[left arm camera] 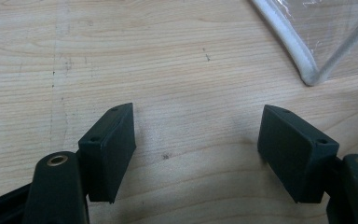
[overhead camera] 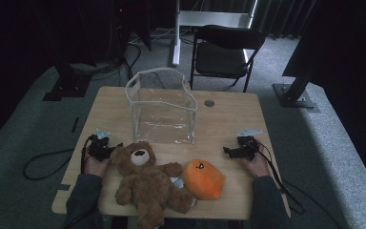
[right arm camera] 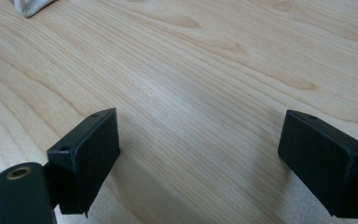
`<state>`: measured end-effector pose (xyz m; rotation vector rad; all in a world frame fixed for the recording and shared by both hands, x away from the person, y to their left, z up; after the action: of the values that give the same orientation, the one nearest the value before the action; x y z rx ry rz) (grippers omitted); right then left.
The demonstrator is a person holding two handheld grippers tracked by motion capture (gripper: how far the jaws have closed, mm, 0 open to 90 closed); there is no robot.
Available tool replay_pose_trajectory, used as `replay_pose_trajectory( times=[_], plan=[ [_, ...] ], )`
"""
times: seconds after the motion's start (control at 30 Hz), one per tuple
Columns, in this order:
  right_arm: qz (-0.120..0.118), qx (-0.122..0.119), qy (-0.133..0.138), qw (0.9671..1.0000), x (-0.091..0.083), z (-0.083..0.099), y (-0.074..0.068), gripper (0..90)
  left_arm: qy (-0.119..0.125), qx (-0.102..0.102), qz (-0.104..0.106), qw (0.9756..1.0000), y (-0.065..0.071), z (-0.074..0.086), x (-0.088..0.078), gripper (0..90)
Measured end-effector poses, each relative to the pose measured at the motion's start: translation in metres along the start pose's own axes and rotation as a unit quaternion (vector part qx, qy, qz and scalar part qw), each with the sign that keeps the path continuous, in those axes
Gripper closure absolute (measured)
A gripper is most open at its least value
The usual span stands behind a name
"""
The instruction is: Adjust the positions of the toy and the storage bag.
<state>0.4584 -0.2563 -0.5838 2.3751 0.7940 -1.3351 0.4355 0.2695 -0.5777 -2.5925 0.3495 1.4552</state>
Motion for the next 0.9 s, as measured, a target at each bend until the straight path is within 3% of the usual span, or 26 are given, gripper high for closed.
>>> replay_pose_trajectory(
  times=[0.3,0.9],
  plan=[
    [-0.007,-0.010,-0.007,0.9999,-0.0035,0.0043,-0.0025,12.0,0.000,0.001,0.000,1.0000,0.0002,0.0001,-0.0001,28.1],
    [0.001,0.002,-0.022,0.9998,-0.0069,0.0064,-0.0050,13.8,0.000,0.002,0.002,1.0000,0.0011,0.0003,-0.0002,28.0]
  ],
)
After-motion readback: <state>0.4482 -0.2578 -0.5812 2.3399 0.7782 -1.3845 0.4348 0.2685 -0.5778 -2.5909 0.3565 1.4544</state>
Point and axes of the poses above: each handheld gripper's, and its own axes: x roughly forward along the jaws, z roughly out of its underside, y roughly to its right, the point moved 5 cm from there along x, roughly forward along the jaws, and after that the axes turned 15 degrees about -y, right-handed, at the moved point
